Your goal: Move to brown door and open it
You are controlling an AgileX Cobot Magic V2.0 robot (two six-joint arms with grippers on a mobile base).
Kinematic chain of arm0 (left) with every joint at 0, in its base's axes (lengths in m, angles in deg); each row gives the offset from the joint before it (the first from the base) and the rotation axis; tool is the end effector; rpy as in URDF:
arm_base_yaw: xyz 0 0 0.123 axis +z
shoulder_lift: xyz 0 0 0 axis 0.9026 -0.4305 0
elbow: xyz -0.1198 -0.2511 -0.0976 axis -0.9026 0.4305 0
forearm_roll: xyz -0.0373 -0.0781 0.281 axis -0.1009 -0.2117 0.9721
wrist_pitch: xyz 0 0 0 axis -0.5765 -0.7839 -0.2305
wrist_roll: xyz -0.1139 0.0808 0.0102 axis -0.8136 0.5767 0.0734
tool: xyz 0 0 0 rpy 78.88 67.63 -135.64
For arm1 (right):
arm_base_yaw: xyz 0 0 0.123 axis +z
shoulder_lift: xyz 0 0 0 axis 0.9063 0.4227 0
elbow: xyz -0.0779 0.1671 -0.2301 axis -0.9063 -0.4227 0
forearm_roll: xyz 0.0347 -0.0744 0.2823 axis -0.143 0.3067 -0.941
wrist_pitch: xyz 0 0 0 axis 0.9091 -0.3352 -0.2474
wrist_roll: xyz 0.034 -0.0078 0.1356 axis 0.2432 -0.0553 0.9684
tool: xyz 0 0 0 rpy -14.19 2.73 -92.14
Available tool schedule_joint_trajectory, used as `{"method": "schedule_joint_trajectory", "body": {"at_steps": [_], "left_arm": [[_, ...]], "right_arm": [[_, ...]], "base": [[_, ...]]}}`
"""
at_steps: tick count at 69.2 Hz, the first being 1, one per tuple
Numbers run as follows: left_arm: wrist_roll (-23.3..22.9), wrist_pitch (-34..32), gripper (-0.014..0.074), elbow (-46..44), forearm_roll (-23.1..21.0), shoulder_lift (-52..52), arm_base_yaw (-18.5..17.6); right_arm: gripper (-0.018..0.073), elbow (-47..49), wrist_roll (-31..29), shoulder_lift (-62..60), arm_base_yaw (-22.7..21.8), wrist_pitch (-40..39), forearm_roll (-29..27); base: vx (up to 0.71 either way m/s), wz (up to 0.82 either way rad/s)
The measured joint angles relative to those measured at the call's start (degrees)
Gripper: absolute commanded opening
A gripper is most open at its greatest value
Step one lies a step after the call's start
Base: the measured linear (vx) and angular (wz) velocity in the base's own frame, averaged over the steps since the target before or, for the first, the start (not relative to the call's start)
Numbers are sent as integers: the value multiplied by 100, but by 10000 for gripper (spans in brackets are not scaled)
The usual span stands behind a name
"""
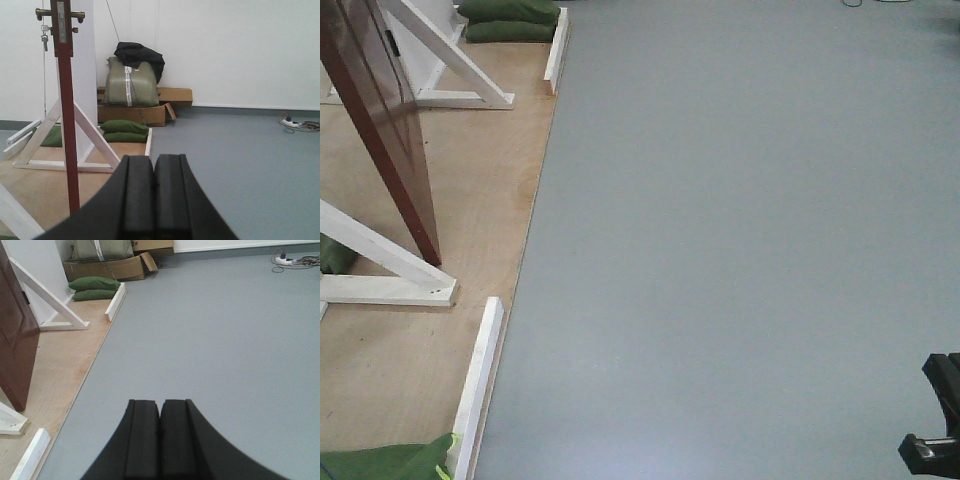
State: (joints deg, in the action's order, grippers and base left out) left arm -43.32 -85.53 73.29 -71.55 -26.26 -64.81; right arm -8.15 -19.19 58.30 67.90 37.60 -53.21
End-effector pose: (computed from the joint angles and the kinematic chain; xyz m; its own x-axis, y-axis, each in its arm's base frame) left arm 0.1388 0.0002 0.2005 0.0239 -0.0012 -0.9997 -0.0008 1.0000 -0.0012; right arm 0.1315 0.0124 0.1530 -0.3163 0.0676 -0.9463 -0.0630 0.9938 0.0920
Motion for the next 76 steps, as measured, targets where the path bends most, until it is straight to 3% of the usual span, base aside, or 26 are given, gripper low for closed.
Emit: {"method": "schedule_joint_trajectory", "body": {"at_steps": [76], "left_arm": [[0, 0, 17, 0, 0, 0, 0]], "right_arm": [[0, 0, 0, 0, 0, 0, 0]], "base": [[0, 0]]}}
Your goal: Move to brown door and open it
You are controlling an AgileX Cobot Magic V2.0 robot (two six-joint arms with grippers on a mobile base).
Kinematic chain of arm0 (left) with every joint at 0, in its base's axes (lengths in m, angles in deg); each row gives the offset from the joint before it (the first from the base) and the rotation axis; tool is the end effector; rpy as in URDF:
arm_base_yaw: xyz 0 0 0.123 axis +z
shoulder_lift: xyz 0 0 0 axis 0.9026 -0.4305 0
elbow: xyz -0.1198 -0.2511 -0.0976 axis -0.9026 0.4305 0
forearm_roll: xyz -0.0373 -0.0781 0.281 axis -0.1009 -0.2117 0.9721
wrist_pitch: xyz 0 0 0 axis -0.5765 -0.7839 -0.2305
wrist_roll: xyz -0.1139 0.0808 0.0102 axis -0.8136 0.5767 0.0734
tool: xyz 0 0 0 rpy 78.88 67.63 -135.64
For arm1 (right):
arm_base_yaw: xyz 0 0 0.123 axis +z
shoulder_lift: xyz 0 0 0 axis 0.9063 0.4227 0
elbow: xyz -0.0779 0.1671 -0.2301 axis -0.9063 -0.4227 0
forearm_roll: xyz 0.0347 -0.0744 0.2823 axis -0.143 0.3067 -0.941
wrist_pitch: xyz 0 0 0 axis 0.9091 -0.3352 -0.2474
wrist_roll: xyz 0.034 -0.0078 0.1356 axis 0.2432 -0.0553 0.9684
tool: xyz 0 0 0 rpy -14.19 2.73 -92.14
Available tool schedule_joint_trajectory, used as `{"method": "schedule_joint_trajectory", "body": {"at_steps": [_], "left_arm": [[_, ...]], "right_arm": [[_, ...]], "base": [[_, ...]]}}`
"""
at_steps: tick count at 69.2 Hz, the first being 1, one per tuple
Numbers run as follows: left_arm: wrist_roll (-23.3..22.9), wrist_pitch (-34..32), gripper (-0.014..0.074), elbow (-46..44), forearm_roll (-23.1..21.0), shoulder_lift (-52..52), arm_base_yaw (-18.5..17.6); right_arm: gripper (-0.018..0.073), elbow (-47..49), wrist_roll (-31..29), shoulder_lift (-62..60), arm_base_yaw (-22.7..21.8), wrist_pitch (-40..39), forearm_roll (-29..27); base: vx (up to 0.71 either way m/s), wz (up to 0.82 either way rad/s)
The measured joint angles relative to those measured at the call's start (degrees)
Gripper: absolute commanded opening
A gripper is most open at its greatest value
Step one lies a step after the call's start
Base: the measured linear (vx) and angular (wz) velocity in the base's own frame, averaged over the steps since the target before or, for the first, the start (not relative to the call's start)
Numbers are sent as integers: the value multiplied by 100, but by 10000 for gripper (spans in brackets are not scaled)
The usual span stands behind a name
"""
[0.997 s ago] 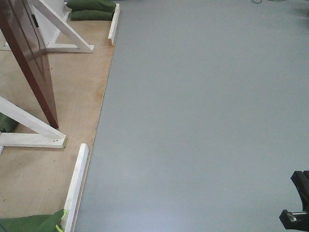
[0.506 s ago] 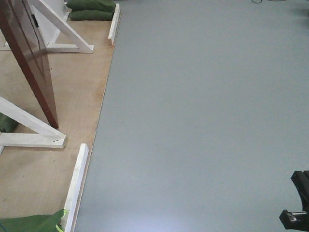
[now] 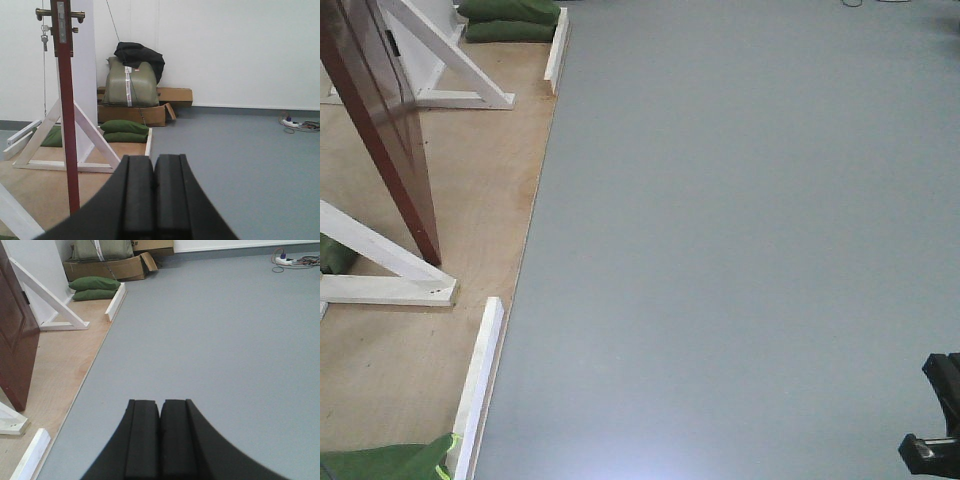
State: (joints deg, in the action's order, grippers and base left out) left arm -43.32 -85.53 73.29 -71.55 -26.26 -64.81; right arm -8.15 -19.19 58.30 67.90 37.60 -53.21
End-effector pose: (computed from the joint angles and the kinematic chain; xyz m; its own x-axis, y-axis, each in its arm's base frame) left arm 0.1388 0.0002 0.2005 0.0239 -0.0012 -0.9997 -0.0008 1.0000 -0.0012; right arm 0.1315 0.0124 0.1530 -0.3163 0.0676 -0.9463 -0.0630 0.9938 0.0920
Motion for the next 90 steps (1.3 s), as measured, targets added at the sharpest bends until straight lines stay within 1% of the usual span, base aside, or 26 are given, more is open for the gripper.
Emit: {"method": "schedule_joint_trajectory", "body": {"at_steps": [44, 90], "left_arm": [[0, 0, 17, 0, 0, 0, 0], [0, 0, 17, 0, 0, 0, 0]], "right_arm": [[0, 0, 0, 0, 0, 0, 0], [0, 0, 0, 0, 0, 0, 0]], "base": [[4, 0], [21, 3]]}}
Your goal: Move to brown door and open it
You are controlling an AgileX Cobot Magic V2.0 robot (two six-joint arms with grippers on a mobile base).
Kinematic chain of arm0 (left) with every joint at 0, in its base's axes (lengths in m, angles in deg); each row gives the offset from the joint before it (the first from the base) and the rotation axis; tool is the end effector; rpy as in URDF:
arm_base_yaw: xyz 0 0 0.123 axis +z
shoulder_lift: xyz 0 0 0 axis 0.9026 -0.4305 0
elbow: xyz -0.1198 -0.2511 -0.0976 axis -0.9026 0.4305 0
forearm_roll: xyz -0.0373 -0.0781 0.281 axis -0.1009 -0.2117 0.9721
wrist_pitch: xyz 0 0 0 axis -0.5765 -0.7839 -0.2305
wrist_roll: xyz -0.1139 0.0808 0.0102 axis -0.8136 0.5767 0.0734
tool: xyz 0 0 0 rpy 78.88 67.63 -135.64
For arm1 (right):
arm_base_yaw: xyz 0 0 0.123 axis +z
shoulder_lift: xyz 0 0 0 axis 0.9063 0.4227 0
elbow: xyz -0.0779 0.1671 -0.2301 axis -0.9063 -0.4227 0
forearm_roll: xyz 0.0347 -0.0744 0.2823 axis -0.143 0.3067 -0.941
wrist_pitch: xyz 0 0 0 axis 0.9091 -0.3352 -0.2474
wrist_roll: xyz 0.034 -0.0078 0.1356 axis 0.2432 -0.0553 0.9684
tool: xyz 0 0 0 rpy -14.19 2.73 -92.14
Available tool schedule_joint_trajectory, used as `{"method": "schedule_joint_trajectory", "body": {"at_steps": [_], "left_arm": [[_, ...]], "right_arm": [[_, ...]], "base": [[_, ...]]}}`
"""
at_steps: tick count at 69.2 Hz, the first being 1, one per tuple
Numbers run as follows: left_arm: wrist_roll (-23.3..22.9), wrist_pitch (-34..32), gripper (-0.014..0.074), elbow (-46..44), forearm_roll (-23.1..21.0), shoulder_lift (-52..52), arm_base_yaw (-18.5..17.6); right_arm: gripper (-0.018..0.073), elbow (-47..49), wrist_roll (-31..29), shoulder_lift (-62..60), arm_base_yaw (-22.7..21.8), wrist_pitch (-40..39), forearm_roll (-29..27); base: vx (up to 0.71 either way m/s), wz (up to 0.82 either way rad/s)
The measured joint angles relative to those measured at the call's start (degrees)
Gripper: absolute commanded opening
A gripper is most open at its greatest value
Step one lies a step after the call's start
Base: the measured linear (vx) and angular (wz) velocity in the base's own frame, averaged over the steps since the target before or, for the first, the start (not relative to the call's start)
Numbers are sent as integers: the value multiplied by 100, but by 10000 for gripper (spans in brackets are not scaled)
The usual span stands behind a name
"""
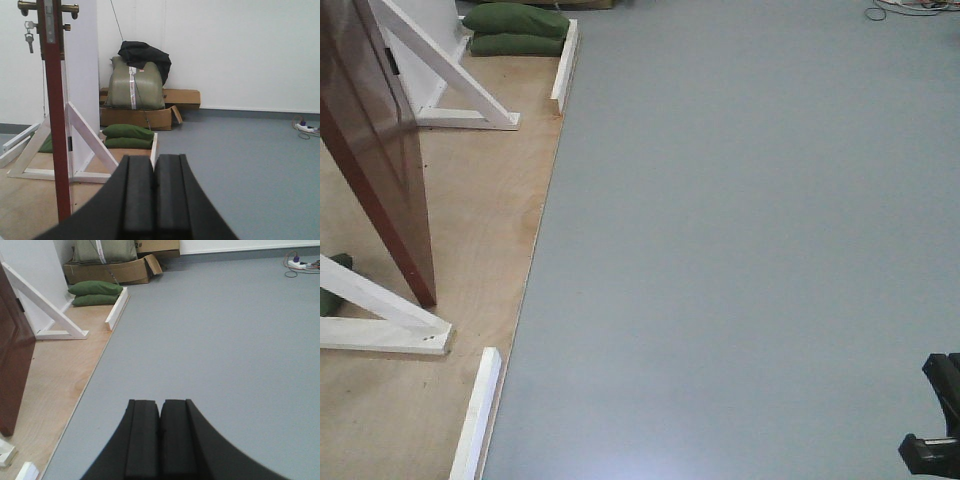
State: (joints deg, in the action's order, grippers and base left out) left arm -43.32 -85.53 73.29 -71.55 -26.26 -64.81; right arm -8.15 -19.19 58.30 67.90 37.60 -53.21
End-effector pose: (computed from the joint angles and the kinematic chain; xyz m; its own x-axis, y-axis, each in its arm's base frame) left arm 0.1388 0.0002 0.2005 0.0239 -0.0012 -0.9997 -0.0008 1.0000 -0.0012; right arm 0.1315 0.0124 0.1530 -0.3163 0.0676 -0.9463 -0.0630 0.9938 0.0920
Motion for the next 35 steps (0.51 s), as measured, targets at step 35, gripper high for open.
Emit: {"method": "schedule_joint_trajectory", "body": {"at_steps": [35], "left_arm": [[0, 0, 17, 0, 0, 0, 0]], "right_arm": [[0, 0, 0, 0, 0, 0, 0]], "base": [[29, -7]]}}
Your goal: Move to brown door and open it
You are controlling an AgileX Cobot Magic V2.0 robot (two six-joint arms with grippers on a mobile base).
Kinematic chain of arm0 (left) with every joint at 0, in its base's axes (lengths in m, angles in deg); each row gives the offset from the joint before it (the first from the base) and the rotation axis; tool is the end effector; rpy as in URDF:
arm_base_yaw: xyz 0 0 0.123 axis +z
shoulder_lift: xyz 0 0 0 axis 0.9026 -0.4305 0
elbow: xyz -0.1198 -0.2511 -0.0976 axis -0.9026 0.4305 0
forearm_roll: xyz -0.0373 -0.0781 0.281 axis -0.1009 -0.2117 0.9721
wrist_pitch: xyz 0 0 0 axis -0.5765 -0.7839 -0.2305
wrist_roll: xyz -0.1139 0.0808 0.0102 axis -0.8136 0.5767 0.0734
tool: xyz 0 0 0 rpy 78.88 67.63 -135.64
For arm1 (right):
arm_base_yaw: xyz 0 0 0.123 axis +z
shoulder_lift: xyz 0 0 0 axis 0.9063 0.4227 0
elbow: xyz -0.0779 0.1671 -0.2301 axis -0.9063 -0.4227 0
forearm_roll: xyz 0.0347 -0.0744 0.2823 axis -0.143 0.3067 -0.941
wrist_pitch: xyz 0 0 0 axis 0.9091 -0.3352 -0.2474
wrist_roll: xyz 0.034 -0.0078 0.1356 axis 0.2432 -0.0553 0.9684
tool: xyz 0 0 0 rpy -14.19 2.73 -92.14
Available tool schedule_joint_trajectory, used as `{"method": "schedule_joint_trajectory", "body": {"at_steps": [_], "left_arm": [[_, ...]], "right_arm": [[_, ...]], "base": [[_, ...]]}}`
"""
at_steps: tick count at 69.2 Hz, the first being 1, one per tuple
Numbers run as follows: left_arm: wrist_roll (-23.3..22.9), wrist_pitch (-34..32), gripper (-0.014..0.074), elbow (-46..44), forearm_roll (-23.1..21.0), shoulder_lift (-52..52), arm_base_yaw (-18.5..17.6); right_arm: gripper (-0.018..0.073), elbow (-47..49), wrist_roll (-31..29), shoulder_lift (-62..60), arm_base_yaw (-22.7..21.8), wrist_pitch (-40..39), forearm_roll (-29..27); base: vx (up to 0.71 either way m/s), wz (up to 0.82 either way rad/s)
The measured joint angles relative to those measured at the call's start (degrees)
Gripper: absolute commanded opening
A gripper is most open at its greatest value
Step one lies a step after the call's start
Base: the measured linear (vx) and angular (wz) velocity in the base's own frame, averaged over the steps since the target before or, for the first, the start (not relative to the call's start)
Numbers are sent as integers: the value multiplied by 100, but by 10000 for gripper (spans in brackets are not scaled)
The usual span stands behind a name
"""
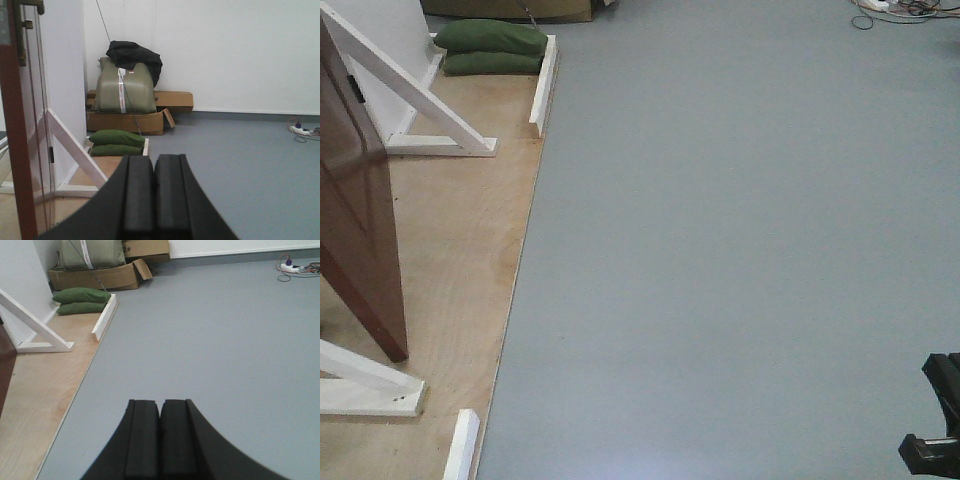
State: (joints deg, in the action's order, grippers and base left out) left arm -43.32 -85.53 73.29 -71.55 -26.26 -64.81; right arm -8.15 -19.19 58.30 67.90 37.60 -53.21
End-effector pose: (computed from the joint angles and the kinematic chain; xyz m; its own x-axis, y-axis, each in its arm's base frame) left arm 0.1388 0.0002 0.2005 0.0239 -0.0012 -0.9997 -0.0008 1.0000 -0.0012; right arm 0.1315 0.0124 0.1530 -0.3163 0.0676 -0.9463 -0.0630 0.9938 0.0920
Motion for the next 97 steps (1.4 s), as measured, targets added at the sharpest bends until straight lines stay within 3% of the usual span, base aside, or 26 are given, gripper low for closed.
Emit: {"method": "schedule_joint_trajectory", "body": {"at_steps": [97], "left_arm": [[0, 0, 17, 11, 0, 0, 0]], "right_arm": [[0, 0, 0, 0, 0, 0, 0]], "base": [[40, 2]]}}
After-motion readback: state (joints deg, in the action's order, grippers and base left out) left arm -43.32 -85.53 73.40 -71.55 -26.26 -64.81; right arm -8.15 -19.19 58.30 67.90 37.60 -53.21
